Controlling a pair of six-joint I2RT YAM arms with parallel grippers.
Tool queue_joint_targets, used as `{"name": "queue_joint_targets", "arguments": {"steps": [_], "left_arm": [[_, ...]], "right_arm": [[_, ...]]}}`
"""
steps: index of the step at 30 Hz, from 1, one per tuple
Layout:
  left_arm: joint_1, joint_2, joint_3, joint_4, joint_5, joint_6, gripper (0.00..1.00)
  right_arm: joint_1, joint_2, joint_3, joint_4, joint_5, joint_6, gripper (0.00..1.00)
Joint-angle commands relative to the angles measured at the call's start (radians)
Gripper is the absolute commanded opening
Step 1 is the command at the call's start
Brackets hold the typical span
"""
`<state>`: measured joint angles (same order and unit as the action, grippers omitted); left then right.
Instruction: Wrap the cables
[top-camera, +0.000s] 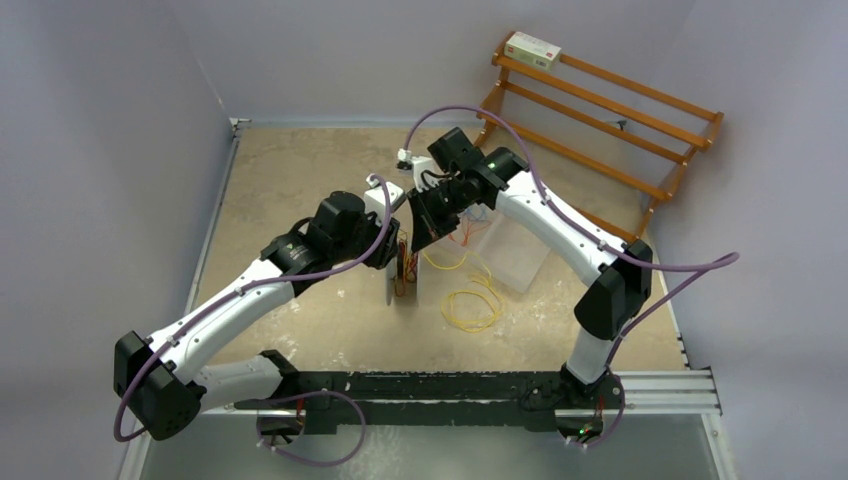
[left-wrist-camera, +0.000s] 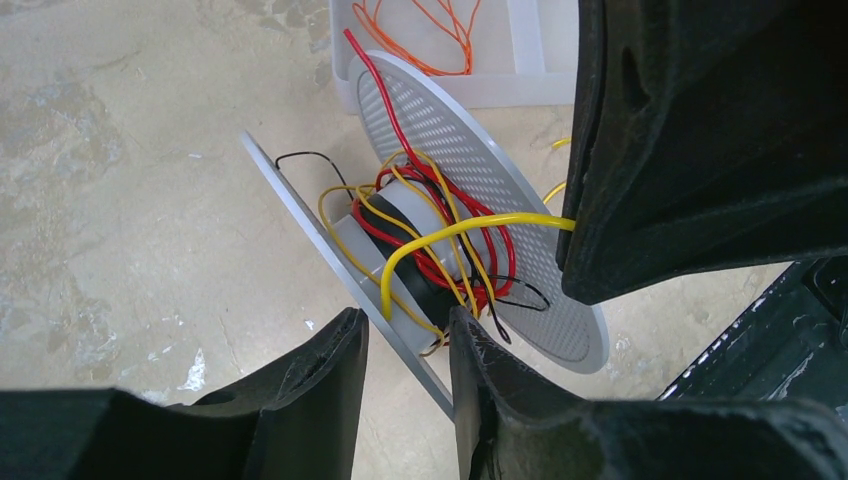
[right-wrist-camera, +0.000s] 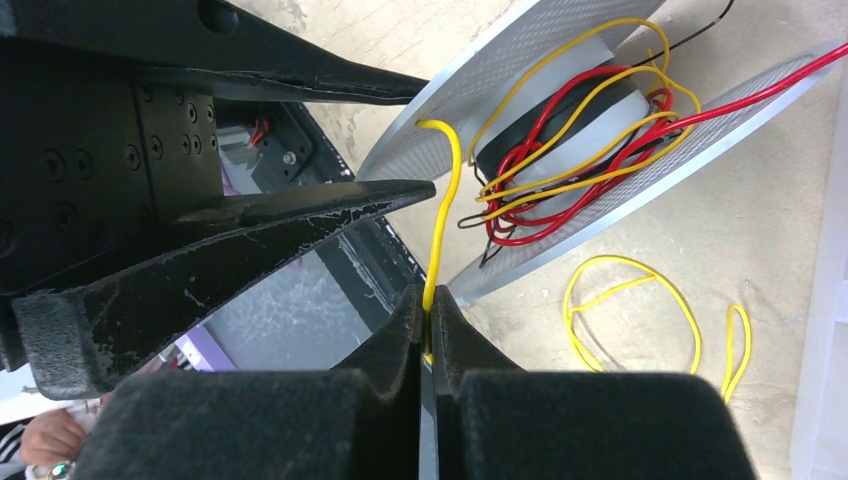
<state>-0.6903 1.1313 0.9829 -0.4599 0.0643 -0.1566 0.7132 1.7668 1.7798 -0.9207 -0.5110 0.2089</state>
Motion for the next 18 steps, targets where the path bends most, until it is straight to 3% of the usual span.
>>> {"name": "queue_joint_targets", "arguments": {"steps": [1,18], "left_arm": [[-0.006,-0.026,-0.004,0.047,0.006,-0.005,0.35],[-0.005,-0.02,-0.003,0.04,0.032,0.006,0.39]], "right_arm": [[0.006,-0.029,0.015,-0.026,0.017,0.005,0.0],[0.035,-0.076,-0.005,-0.065,0.062,0.013,0.0]]}}
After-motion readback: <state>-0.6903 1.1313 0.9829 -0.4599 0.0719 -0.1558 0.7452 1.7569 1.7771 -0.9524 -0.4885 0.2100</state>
